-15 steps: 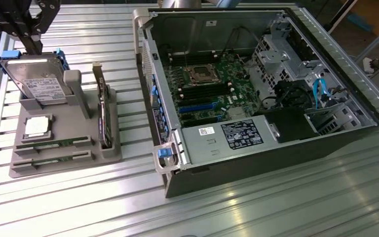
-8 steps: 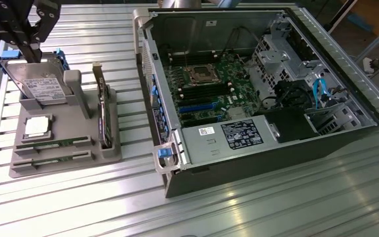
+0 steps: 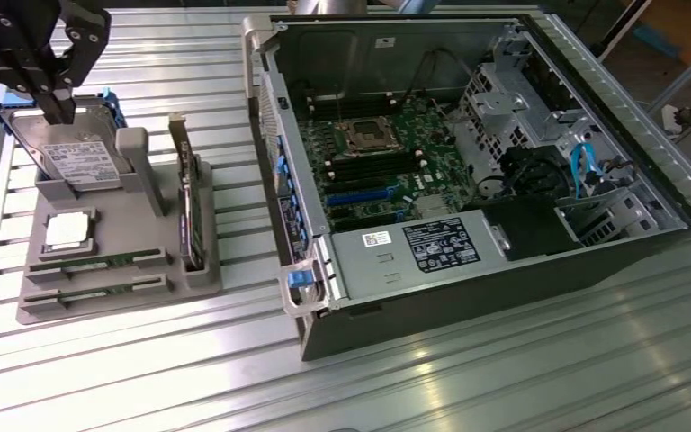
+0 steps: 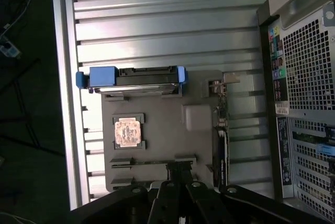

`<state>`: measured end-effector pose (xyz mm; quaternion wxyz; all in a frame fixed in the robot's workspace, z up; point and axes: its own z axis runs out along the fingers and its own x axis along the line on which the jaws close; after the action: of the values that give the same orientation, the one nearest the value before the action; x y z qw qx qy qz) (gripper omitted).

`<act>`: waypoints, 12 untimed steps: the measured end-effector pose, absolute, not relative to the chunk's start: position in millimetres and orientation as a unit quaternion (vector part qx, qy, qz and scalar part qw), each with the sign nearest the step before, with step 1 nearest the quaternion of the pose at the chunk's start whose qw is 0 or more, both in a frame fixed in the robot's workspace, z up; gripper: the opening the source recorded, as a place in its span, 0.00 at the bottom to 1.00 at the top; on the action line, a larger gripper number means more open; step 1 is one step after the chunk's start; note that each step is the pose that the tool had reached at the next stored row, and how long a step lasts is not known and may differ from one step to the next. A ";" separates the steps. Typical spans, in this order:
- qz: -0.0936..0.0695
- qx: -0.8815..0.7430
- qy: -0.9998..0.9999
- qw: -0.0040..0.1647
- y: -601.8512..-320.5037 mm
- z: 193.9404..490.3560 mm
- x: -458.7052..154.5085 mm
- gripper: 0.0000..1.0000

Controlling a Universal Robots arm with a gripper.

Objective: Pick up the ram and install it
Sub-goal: 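Reach for the ram, then pick up the ram and move it above insertion slot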

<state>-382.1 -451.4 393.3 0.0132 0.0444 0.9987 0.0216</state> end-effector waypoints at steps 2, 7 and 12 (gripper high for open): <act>0.022 0.044 0.999 0.013 -451.5 393.3 -382.1 0.11; 0.022 0.044 0.999 0.013 -451.6 393.3 -382.1 0.11; 0.022 0.044 0.999 0.013 -451.6 393.3 -382.1 0.11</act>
<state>-382.1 -451.6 393.3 0.0132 0.0444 0.9987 0.0216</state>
